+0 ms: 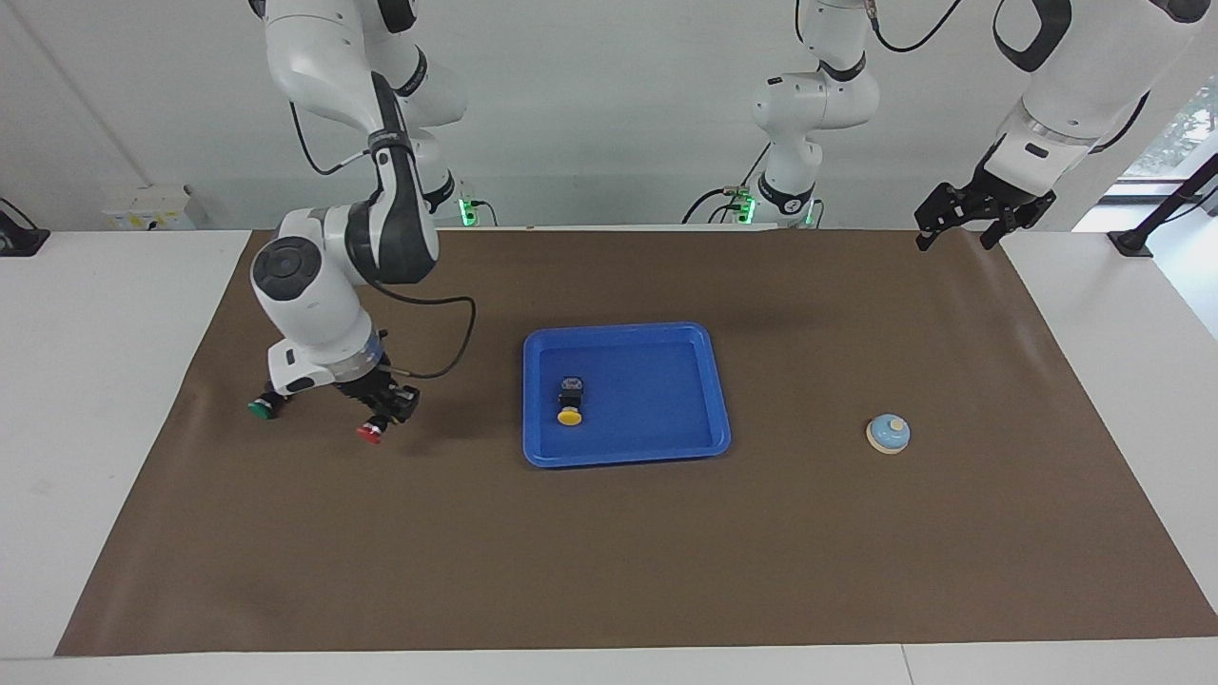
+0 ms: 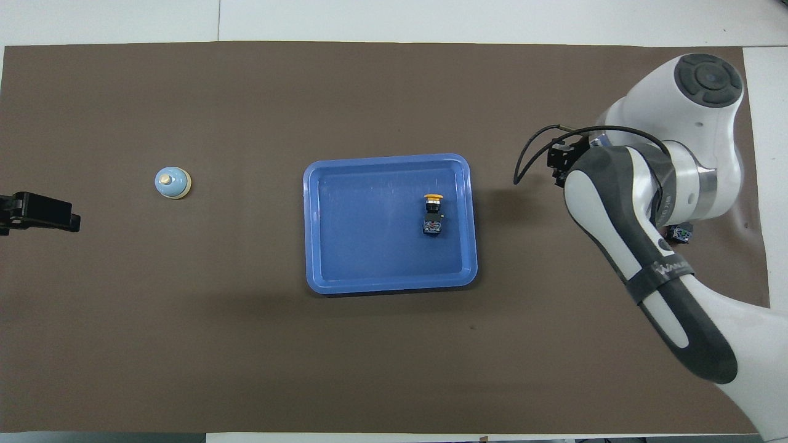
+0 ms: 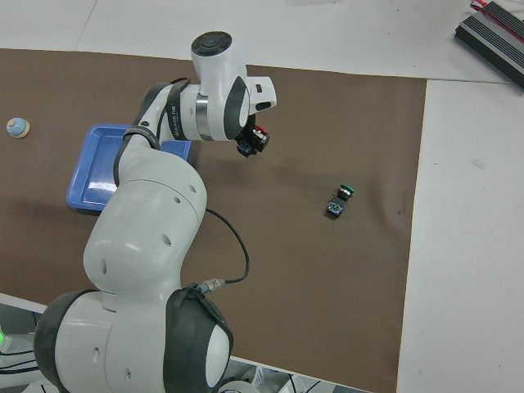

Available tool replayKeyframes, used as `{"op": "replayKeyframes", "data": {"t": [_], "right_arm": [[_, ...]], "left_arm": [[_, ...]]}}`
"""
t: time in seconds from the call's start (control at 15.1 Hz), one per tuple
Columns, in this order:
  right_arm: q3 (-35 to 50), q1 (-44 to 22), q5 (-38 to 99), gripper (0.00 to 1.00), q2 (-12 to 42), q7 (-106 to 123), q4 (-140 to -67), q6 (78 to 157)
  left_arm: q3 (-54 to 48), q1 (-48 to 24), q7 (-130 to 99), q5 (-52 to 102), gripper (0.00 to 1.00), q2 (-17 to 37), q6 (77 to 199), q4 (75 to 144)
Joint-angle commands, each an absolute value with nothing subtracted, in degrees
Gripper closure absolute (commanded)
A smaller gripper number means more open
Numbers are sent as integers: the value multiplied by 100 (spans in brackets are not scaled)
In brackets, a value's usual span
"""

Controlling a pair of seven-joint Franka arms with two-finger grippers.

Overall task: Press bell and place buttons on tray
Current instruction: 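Move the right gripper back and grasp the red-capped button, then carry the red button into the tray beside the yellow one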

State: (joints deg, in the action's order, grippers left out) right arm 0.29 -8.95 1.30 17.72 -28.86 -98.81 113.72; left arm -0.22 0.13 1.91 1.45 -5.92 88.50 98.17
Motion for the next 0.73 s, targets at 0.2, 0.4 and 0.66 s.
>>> {"op": "replayKeyframes", "data": {"t": [0.2,0.4,0.66], "right_arm": [[18,-2484,492,100,1854,-3498,-9589,11381],[26,-3048,510,100,2021,-3551,-9589,11680],[26,-3506,483,100,2407,-3516,-9624,12260]], "left_arm": [[9,0,220,202,0,-571,8771,9729],[9,0,220,202,0,-571,8771,9729],[9,0,220,202,0,-571,8771,9729]]}}
